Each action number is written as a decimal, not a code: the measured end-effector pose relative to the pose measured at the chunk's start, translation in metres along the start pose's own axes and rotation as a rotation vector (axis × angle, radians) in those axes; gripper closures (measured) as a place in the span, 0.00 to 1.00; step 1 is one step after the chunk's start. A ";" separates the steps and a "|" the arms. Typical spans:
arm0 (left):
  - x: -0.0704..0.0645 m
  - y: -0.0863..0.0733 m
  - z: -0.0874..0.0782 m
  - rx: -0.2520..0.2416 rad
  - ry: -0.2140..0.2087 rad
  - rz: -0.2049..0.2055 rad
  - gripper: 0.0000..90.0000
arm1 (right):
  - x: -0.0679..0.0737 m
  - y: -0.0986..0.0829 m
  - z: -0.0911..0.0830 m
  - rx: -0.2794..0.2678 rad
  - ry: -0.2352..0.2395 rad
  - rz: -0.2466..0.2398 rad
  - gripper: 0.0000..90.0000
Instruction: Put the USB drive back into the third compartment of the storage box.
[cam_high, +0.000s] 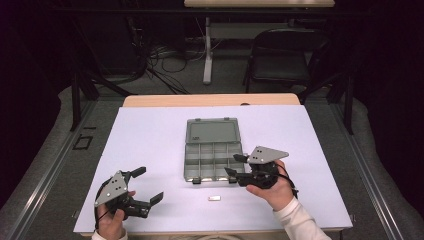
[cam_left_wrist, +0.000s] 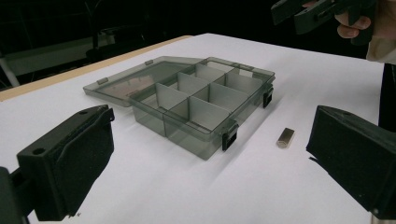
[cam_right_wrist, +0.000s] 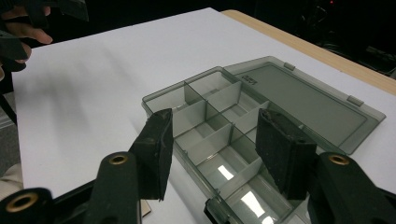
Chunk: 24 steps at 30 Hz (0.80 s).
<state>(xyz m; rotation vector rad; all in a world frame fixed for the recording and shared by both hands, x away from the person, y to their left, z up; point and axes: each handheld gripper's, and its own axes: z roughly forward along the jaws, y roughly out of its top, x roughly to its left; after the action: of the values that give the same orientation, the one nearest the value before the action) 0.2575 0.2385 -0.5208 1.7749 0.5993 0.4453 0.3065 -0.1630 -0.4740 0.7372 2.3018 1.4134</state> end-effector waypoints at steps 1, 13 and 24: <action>0.000 0.000 0.000 0.001 0.000 0.002 0.00 | 0.000 0.000 0.000 0.000 0.000 0.000 0.52; 0.000 0.000 0.000 0.000 -0.002 -0.007 0.00 | 0.005 0.000 0.010 0.022 0.070 -0.023 0.55; 0.000 0.000 0.001 0.004 -0.006 0.001 0.00 | 0.009 -0.004 0.018 0.027 0.130 -0.061 0.57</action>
<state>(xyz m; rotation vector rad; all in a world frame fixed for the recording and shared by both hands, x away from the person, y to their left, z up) 0.2582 0.2384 -0.5214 1.7798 0.5956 0.4395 0.3077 -0.1469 -0.4859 0.5931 2.4241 1.4453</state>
